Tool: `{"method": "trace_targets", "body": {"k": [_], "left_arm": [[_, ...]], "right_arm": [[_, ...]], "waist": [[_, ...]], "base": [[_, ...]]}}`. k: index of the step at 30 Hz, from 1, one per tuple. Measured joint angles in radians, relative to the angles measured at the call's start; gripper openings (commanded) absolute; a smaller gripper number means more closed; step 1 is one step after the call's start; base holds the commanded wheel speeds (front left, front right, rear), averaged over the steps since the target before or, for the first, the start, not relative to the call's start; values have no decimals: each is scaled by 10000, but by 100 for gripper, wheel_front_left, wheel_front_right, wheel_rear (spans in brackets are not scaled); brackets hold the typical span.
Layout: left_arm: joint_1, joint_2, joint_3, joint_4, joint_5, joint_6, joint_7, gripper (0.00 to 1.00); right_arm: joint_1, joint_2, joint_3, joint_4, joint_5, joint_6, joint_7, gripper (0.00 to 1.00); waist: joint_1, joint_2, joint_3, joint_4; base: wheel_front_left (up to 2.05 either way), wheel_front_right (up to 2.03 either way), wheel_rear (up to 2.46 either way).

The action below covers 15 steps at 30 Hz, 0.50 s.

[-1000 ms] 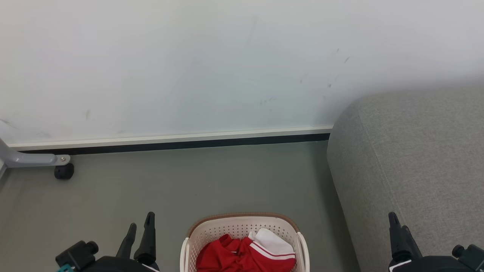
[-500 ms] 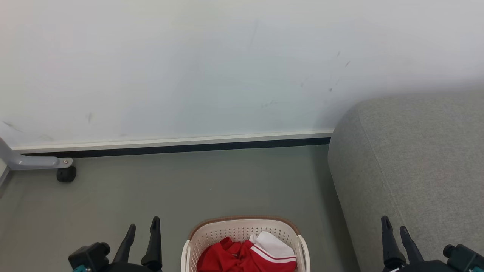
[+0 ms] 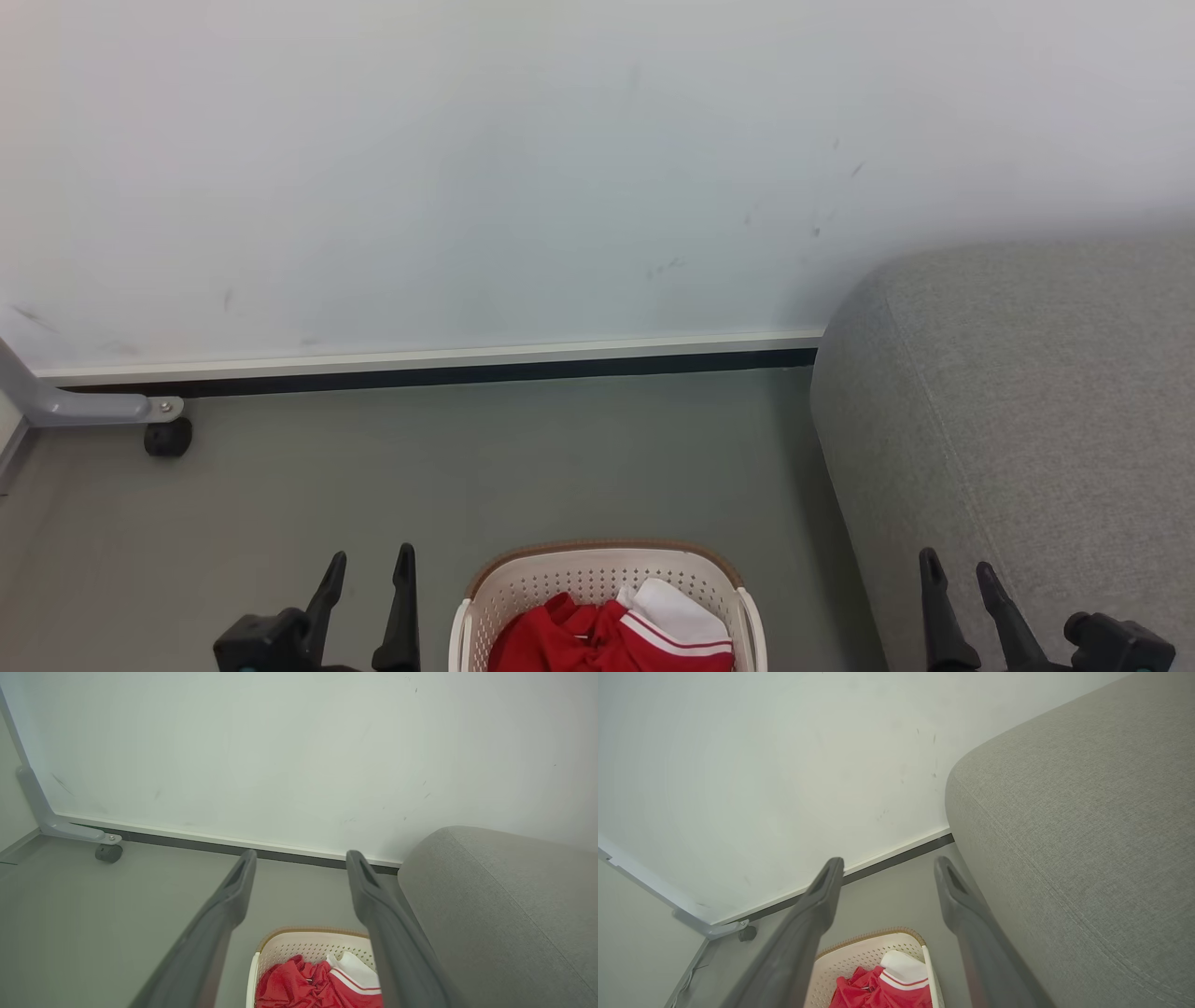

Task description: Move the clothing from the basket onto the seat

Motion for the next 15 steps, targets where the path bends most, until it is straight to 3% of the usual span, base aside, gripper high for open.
{"method": "trace_targets", "body": {"k": [15], "left_arm": [[200, -4, -293, -159, 1705, 349, -474, 100]], "right_arm": [[234, -174, 439, -253, -1682, -263, -462, 100]], "waist": [[0, 0, -71, 29]], "base": [[0, 0, 0]]}}
